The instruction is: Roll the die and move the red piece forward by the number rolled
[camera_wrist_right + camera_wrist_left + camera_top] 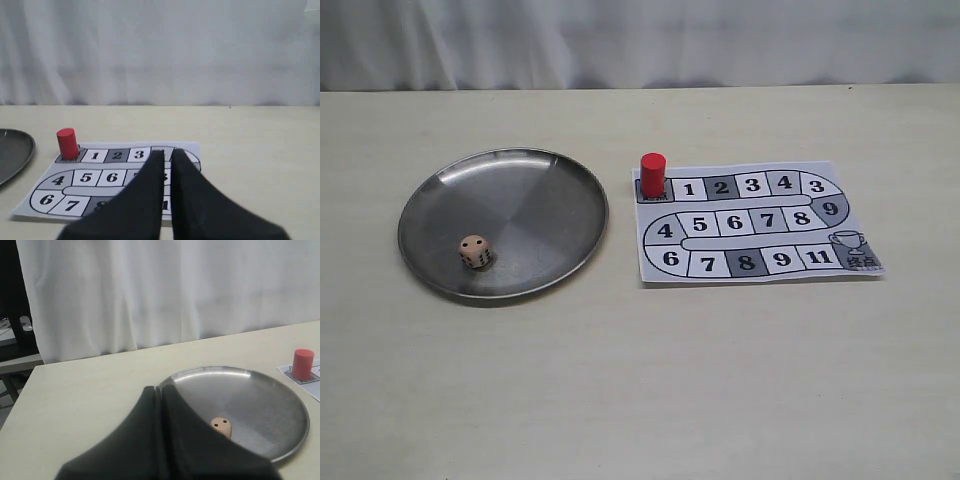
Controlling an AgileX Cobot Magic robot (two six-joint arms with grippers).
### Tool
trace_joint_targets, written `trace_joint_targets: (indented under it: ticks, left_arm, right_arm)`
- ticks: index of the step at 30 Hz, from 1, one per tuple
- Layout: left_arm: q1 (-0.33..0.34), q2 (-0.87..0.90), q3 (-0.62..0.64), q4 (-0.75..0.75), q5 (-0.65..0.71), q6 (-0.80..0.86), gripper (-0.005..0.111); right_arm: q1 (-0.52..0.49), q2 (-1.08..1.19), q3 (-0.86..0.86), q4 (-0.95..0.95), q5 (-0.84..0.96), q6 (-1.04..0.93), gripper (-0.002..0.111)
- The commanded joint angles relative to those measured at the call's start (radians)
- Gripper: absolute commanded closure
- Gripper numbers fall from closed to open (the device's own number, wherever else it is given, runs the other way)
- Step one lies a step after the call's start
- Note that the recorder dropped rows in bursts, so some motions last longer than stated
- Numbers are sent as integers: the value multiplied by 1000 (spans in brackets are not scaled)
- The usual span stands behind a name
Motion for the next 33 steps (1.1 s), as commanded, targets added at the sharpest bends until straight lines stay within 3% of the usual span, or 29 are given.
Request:
trace_joint_targets:
  ticks: [1, 8, 11, 14, 19, 23, 27, 33]
  left_arm:
    - [-8, -3, 2, 0, -9, -1, 107]
    - [-8, -3, 2, 0, -9, -1, 107]
    - [-8, -3, 2, 0, -9, -1, 107]
    - [-8, -3, 2, 0, -9, -1, 107]
    - [-8, -3, 2, 0, -9, -1, 107]
    - [-8, -3, 2, 0, -9, -1, 107]
    - [-8, -3, 2, 0, -9, -1, 107]
    - [-8, -3, 2, 0, -9, -1, 107]
  right_arm:
    - [-6, -6, 3, 0, -196, 29, 104]
    - [-6, -6, 3, 0, -433, 39, 104]
    - [-6, -6, 3, 0, -480, 170, 104]
    - [-6, -6, 3, 0, -480, 356, 104]
    - [-6, -6, 3, -24, -416, 359, 104]
    - [-6, 7, 3, -158, -305, 358, 104]
    - [2, 135, 3, -158, -284, 358, 104]
    - [97, 488, -81, -158, -246, 362, 104]
